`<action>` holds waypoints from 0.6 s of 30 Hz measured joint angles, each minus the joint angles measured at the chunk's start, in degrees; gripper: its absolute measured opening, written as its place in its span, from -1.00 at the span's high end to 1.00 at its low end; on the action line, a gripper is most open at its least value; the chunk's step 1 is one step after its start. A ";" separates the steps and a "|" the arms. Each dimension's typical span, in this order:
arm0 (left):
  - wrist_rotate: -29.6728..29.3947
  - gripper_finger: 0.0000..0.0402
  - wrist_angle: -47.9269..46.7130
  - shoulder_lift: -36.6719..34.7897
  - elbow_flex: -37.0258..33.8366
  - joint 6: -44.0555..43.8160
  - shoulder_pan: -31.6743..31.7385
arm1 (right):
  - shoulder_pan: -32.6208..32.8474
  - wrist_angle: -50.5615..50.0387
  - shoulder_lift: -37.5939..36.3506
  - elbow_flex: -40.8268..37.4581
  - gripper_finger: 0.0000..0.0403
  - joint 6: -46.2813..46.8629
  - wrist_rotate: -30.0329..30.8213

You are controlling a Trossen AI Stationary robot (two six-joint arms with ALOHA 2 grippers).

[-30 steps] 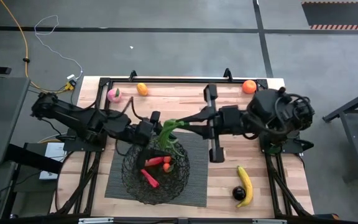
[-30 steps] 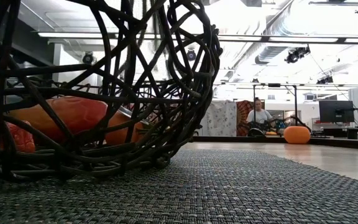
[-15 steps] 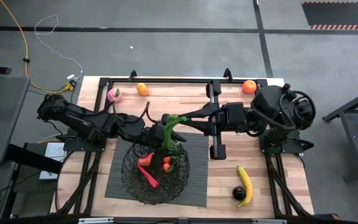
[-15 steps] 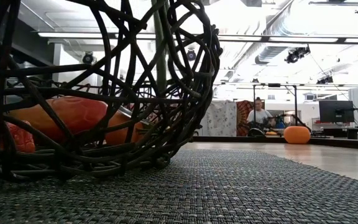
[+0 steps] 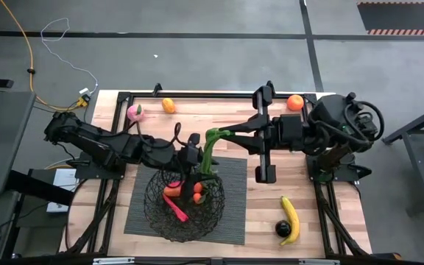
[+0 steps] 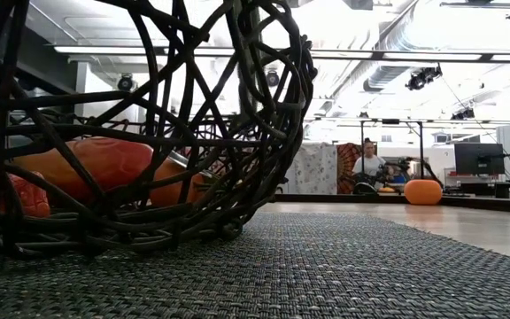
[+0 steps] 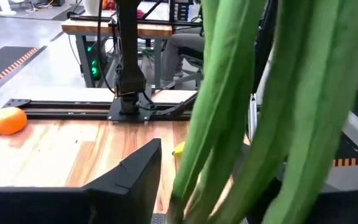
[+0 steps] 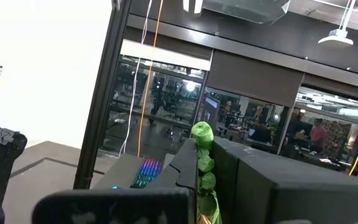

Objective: Build produce basket
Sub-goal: Put the green string beans into the black wire basket

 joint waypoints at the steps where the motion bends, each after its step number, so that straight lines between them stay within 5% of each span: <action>1: 0.00 0.16 0.28 0.07 0.00 0.00 0.09 | 0.00 -0.14 0.00 -0.01 0.99 0.00 0.00; 9: -1.92 0.41 -1.35 1.85 0.00 0.00 1.25 | -0.17 -0.33 0.01 -0.01 0.99 0.09 0.00; 18: -6.53 0.94 -8.64 0.75 0.00 2.92 1.22 | -0.18 -0.51 0.05 -0.01 0.99 1.15 -0.12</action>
